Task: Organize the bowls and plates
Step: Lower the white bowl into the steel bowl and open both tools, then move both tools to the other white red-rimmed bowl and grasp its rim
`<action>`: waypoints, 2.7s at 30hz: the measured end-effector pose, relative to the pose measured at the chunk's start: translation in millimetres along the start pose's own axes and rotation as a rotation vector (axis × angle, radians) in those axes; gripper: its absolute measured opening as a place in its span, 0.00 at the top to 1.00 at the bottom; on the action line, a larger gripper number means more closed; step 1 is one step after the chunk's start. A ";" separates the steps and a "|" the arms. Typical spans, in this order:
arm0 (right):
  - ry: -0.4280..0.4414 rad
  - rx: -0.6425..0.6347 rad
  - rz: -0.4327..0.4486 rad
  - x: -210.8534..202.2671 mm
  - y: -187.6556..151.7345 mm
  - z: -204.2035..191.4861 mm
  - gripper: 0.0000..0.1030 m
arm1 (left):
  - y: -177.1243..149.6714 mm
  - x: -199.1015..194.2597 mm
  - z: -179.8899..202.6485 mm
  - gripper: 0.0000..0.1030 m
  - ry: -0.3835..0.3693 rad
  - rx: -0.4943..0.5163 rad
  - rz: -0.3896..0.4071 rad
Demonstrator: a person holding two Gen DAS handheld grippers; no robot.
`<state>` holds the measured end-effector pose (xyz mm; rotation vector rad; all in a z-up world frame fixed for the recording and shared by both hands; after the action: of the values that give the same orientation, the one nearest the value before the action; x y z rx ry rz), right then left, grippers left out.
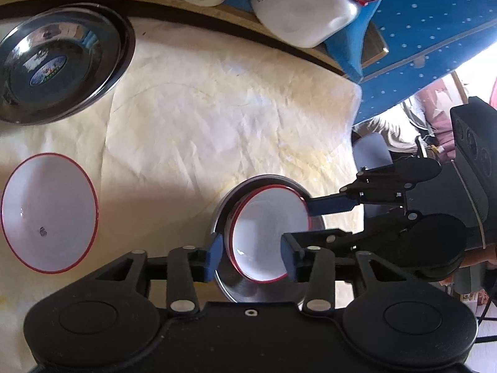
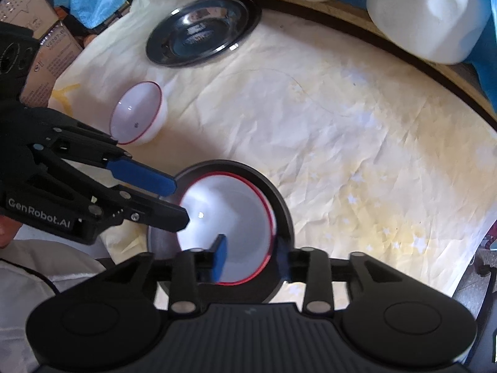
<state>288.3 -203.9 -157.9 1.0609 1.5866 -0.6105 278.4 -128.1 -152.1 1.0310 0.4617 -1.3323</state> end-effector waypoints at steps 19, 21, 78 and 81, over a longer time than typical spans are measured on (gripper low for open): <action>-0.102 0.035 0.343 -56.6 9.3 -34.3 0.02 | -7.7 -73.3 -44.9 0.10 0.112 0.017 0.195; -0.088 0.011 0.376 -56.0 15.0 -49.1 0.00 | -11.5 -86.8 -59.4 0.04 0.139 -0.011 0.216; -0.074 0.201 0.239 77.5 56.6 -133.2 0.70 | -36.9 -60.3 -154.1 0.72 0.281 0.105 0.017; -0.055 0.208 0.235 78.1 56.7 -134.4 0.78 | -36.2 -59.1 -150.9 0.84 0.259 0.099 0.019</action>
<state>270.2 -41.7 -185.3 1.3522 1.3470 -0.6470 271.3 32.3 -194.6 1.2949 0.5829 -1.2195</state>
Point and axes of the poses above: each gripper's, at about its wrist camera, not at the fingertips, and x roughly the way its jaws point, z to its right, y to its top, the point moved 7 cm from there along x, roughly the way its jaws point, and after that the axes turned 12 degrees about x, right-handed, at the moved point
